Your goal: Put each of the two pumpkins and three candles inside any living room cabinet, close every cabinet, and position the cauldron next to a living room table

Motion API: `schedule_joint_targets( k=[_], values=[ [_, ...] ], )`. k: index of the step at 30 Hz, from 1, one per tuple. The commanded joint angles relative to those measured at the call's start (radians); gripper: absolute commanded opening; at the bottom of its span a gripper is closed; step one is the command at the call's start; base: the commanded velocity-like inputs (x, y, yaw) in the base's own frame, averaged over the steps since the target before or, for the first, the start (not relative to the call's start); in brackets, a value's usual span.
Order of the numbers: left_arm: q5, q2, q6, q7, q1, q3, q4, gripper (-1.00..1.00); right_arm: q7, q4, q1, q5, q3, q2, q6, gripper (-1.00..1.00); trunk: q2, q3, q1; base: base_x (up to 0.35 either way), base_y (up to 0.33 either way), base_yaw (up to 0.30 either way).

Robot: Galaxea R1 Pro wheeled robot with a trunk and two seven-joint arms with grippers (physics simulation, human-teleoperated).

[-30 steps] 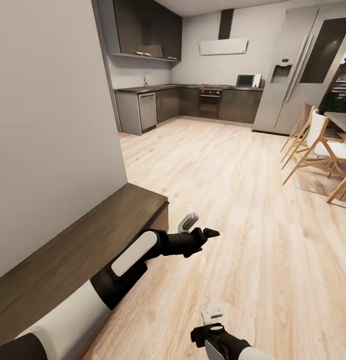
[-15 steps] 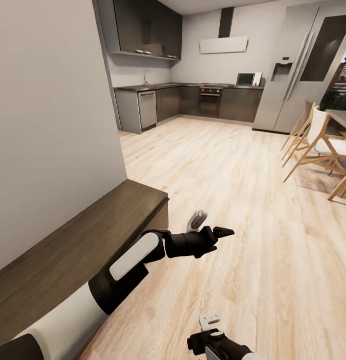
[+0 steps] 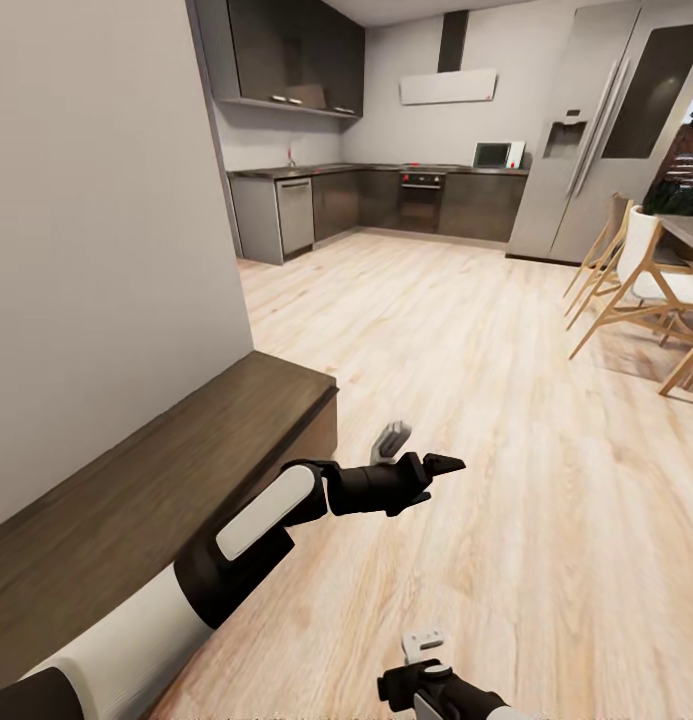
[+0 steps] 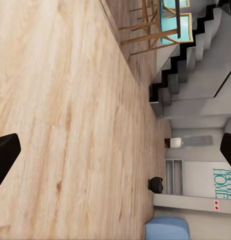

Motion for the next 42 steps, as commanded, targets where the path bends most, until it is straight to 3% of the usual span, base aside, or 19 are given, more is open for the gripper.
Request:
schedule_joint_targets(
  k=[1, 15, 20, 36, 42],
  values=[
    [0.001, 0.000, 0.000, 0.000, 0.000, 0.000, 0.000, 1.00, -0.001, 0.001, 0.000, -0.001, 0.000, -0.001, 0.001, 1.00, -0.007, -0.003, 0.004, 0.000, 0.000, 0.000],
    [0.002, 0.006, -0.001, 0.000, 0.000, 0.000, 0.008, 1.00, -0.005, 0.036, 0.005, -0.004, -0.002, 0.003, 0.014, 1.00, -0.105, -0.047, 0.058, 0.000, 0.000, 0.000],
    [0.004, 0.028, -0.003, 0.000, 0.000, 0.002, 0.009, 1.00, -0.002, 0.037, 0.007, -0.004, -0.003, 0.001, 0.020, 1.00, -0.105, -0.047, 0.058, 0.000, 0.000, 0.000],
    [0.003, 0.030, -0.003, 0.000, 0.000, 0.002, 0.006, 1.00, 0.004, 0.035, 0.026, -0.003, -0.004, 0.004, 0.032, 1.00, -0.105, -0.047, 0.058, 0.000, 0.000, 0.000],
    [0.003, 0.030, -0.003, 0.000, 0.000, 0.003, 0.005, 1.00, 0.004, 0.030, 0.036, 0.003, -0.003, 0.005, 0.027, 1.00, -0.112, -0.070, 0.063, 0.000, 0.000, 0.000]
  ],
)
